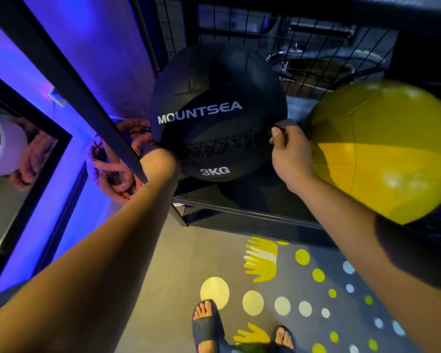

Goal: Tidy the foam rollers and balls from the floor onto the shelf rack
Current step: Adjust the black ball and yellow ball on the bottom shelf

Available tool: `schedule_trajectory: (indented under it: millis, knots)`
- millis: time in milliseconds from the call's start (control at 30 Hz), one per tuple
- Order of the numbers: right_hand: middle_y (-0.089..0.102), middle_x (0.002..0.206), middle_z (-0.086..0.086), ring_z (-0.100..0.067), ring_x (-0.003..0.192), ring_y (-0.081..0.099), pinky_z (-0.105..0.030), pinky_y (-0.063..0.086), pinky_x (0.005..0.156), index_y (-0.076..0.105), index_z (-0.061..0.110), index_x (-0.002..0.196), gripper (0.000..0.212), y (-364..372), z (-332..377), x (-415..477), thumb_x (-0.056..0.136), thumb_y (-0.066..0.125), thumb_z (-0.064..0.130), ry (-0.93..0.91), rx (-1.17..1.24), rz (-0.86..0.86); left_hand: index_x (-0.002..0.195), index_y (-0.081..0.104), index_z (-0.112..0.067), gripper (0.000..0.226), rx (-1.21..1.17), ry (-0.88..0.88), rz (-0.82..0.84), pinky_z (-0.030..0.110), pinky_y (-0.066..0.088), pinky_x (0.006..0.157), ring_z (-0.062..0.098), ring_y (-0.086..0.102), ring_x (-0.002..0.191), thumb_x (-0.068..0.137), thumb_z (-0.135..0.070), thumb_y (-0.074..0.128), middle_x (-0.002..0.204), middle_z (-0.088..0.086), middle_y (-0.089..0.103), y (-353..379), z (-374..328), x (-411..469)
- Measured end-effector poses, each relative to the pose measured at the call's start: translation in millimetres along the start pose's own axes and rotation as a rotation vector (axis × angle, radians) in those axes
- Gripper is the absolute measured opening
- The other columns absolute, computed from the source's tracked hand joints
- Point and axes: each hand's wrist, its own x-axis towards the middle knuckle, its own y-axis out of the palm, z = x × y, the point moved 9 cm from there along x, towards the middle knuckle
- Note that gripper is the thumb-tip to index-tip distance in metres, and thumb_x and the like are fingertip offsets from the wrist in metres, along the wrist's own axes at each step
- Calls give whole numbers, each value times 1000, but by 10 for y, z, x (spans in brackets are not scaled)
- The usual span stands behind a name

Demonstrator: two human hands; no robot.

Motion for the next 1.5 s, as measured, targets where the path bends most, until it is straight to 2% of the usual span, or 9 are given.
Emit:
schedule_trajectory:
  millis: [200,300,533,667,1033,1167,1267,1367,1500]
  knots:
    - [64,101,-2,-28,94,63,-55,57,84,52,44,92,13,-168,-216,20,98,45,35,271,177,-147,125,54,0,31,60,227,-95,49,51,89,48,63,113,94,-8,53,120,27,65,-246,-297,-342]
    - [57,87,5,-18,77,60,-64,58,78,52,33,98,11,-266,-309,-89,104,45,29,347,231,-161,119,55,1,26,120,343,-171,52,48,88,52,60,111,97,-10,47,117,31,64,-381,-423,-531]
    - [63,90,-4,-34,86,65,-56,57,76,53,28,102,13,-220,-246,-322,105,43,34,275,72,-112,122,47,0,27,293,425,-107,55,46,90,55,58,111,95,-3,43,118,35,62,-388,-281,-625]
    - [63,98,-7,-25,88,60,-34,43,66,57,10,117,27,-193,-146,-370,109,43,32,234,27,-44,127,46,-4,31,249,373,-142,53,45,88,54,58,113,97,-9,43,119,34,63,-434,-186,-701]
    - [66,115,1,-8,101,57,-15,43,69,58,14,126,29,-418,-333,-585,105,54,33,145,69,96,120,47,-10,34,138,598,-297,53,45,76,44,58,107,93,-29,55,128,16,47,-189,-507,-1473]
    - [69,116,-11,-30,108,64,-28,45,77,62,12,120,21,-973,-427,-540,102,58,22,-32,-125,-47,114,51,-8,36,151,758,-295,54,49,82,41,49,111,91,-34,60,118,19,49,88,-678,-1794]
    - [59,134,-20,-38,131,50,-46,48,102,60,3,120,29,-1451,-482,-365,98,61,21,-276,-371,-126,116,57,-8,38,210,881,-309,50,41,89,42,49,107,89,-34,61,114,21,54,285,-785,-2026]
    - [23,167,-13,-41,153,17,-60,23,122,45,11,146,66,-1778,-877,-106,97,59,53,-219,-625,-26,118,60,-12,42,272,875,-302,50,43,84,42,51,107,88,-42,58,116,19,56,478,-838,-2170]
    - [-9,172,4,-38,156,-11,-72,0,119,12,29,163,99,-1812,-1238,-127,86,48,79,-213,-763,111,121,61,-17,52,331,896,-274,50,43,91,40,51,113,91,-58,55,122,15,56,794,-931,-2418]
